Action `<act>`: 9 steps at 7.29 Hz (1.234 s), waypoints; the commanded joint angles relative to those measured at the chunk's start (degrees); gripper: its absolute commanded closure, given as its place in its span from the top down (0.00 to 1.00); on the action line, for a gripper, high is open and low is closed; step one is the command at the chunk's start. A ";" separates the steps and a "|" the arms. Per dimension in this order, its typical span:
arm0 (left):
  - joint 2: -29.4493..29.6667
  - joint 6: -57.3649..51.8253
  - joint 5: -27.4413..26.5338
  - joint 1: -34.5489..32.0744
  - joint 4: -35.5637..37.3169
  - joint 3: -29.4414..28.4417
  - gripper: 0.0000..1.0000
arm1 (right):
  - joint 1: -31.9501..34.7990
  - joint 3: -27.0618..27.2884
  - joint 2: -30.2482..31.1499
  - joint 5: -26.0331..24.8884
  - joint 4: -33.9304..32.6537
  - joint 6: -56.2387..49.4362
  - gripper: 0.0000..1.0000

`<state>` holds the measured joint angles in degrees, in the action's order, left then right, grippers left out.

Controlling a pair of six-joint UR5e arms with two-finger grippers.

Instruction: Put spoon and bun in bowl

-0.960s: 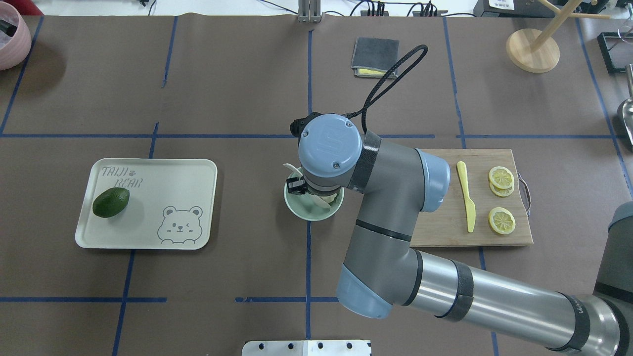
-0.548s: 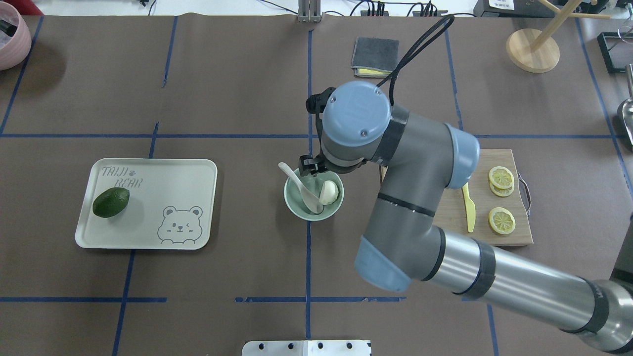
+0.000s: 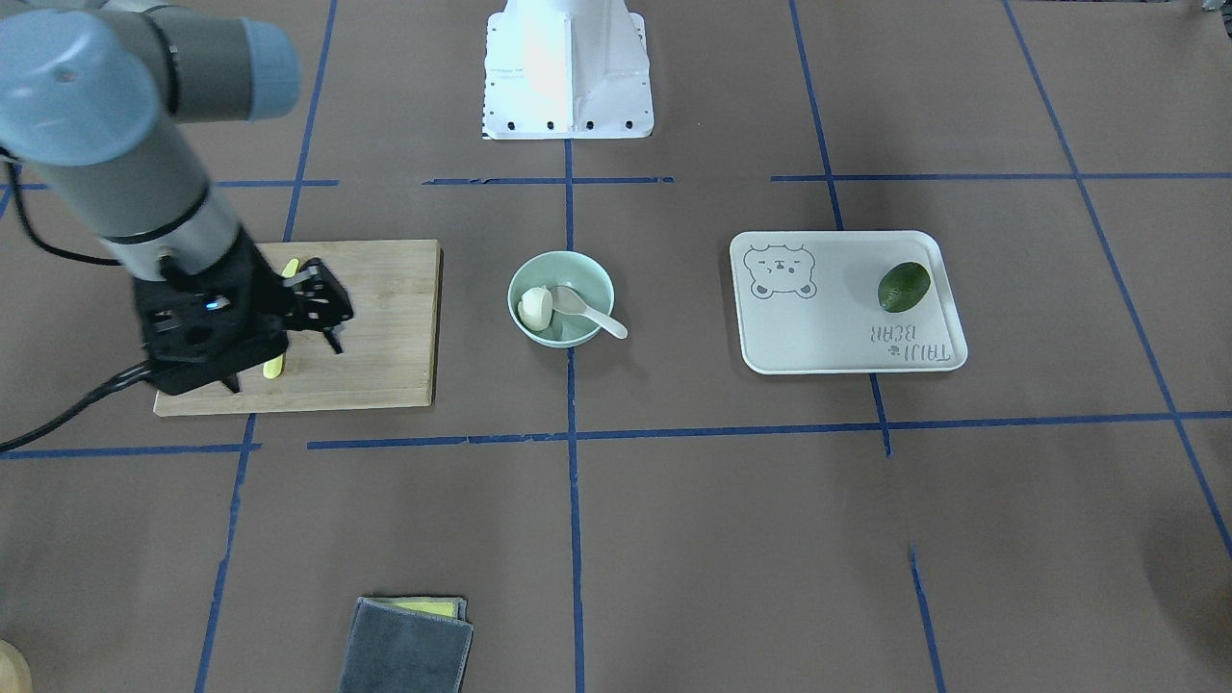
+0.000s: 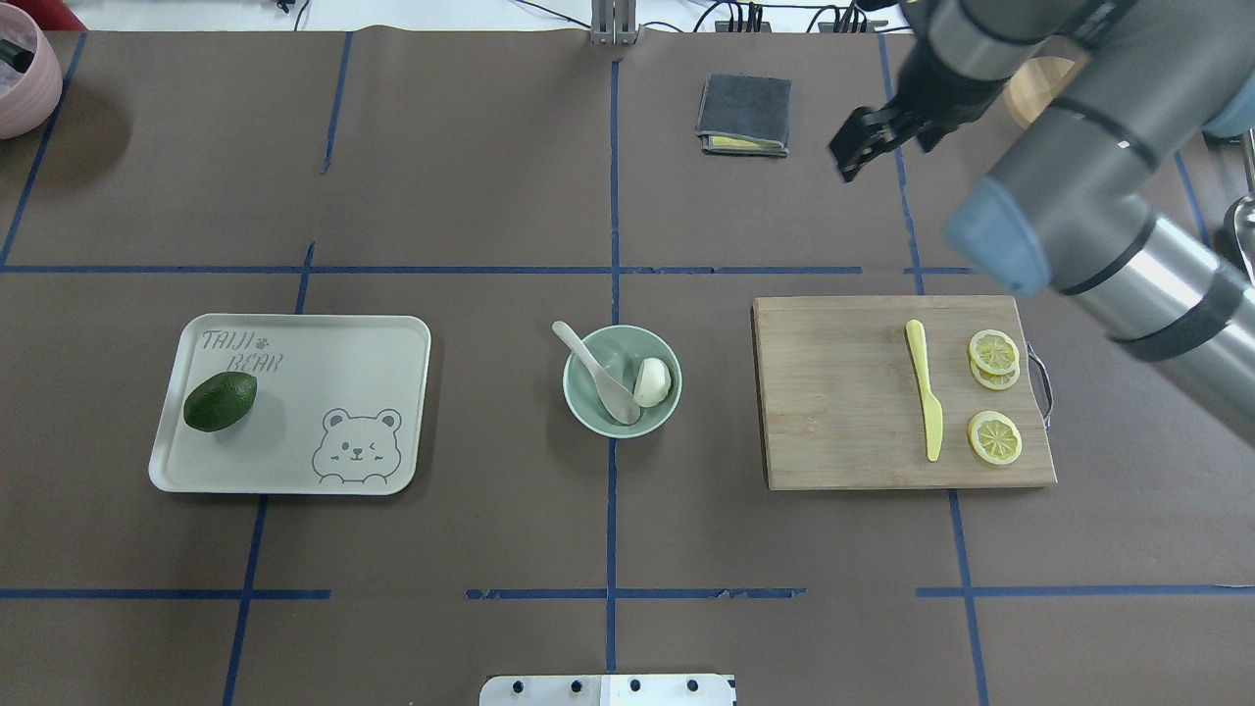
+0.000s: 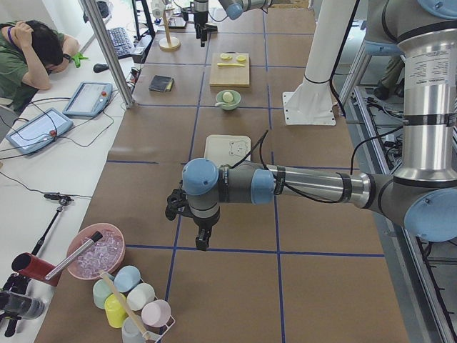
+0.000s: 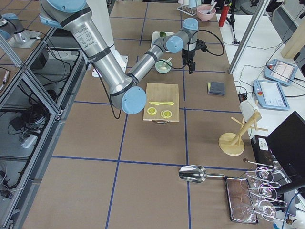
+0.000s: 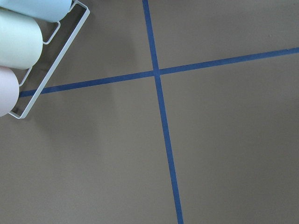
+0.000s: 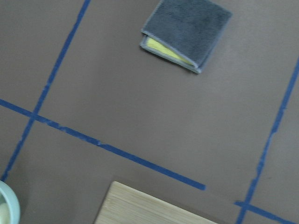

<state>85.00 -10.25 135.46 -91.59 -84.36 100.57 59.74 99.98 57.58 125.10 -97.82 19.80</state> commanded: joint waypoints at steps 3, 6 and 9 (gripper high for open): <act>-0.27 0.23 0.24 0.00 0.25 0.24 1.00 | 19.69 -2.86 17.69 5.85 0.35 -27.52 1.00; -0.45 -0.12 0.16 -0.08 -0.01 0.86 1.00 | 25.51 -2.60 31.33 5.94 1.23 -27.97 1.00; -0.10 -0.13 -0.36 -0.08 -0.28 1.13 1.00 | 26.92 -2.78 34.00 5.94 2.11 -28.06 1.00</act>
<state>84.64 -10.51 135.50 -91.75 -84.56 101.82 86.23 97.24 90.58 131.04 -95.84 -8.15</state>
